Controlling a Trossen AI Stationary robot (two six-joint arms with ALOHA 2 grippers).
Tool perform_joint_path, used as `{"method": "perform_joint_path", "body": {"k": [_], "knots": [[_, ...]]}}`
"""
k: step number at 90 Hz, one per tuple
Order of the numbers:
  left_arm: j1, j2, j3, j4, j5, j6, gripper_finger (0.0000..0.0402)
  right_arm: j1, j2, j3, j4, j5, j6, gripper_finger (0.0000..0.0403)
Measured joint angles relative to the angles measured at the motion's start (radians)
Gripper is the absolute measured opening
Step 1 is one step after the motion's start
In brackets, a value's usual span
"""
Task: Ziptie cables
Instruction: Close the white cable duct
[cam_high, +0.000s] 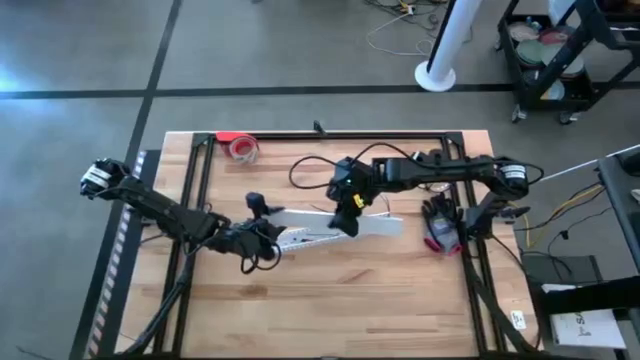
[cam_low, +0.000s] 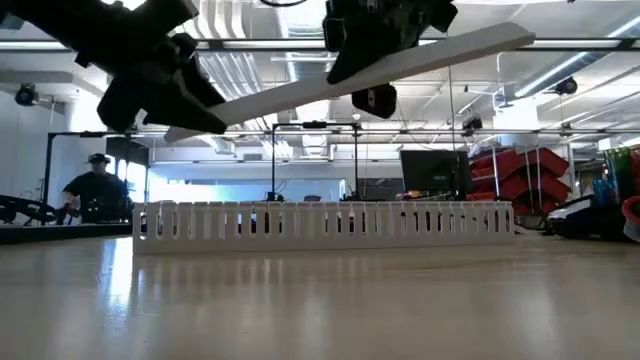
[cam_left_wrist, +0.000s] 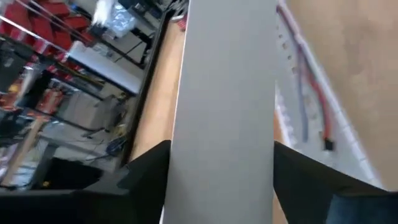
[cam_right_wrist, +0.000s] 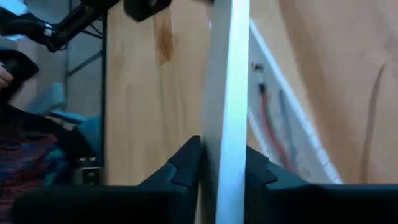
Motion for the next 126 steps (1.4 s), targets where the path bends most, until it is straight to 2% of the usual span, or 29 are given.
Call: {"method": "perform_joint_path", "body": {"k": [16,25,39,49,59,71,91,126], "knots": [[0.003,0.0,0.044,-0.116,0.082,-0.124,0.0216,0.032,-0.002,0.056,0.008,0.202,-0.201,0.0165],[0.006,0.0,0.061,-0.164,0.119,-0.199,0.0216,0.064,-0.003,0.059,0.084,0.327,-0.336,0.0209],[0.039,0.0,0.08,-0.217,0.182,-0.316,0.0218,0.131,0.023,0.038,0.248,0.345,-0.467,0.0267],[0.056,0.0,0.082,-0.224,0.204,-0.347,0.0217,0.169,0.071,0.035,0.301,0.352,-0.528,0.0301],[0.06,0.0,0.082,-0.222,0.222,-0.355,0.0218,0.186,0.12,0.035,0.334,0.422,-0.568,0.0327],[0.06,0.0,0.082,-0.214,0.232,-0.355,0.0218,0.18,0.168,0.048,0.337,0.482,-0.582,0.0341],[0.069,0.001,0.082,-0.181,0.249,-0.33,0.0219,0.172,0.226,0.105,0.33,0.488,-0.614,0.0344],[0.09,0.002,0.082,-0.154,0.29,-0.32,0.022,0.172,0.342,0.264,0.19,0.574,-0.593,0.0344]]}}
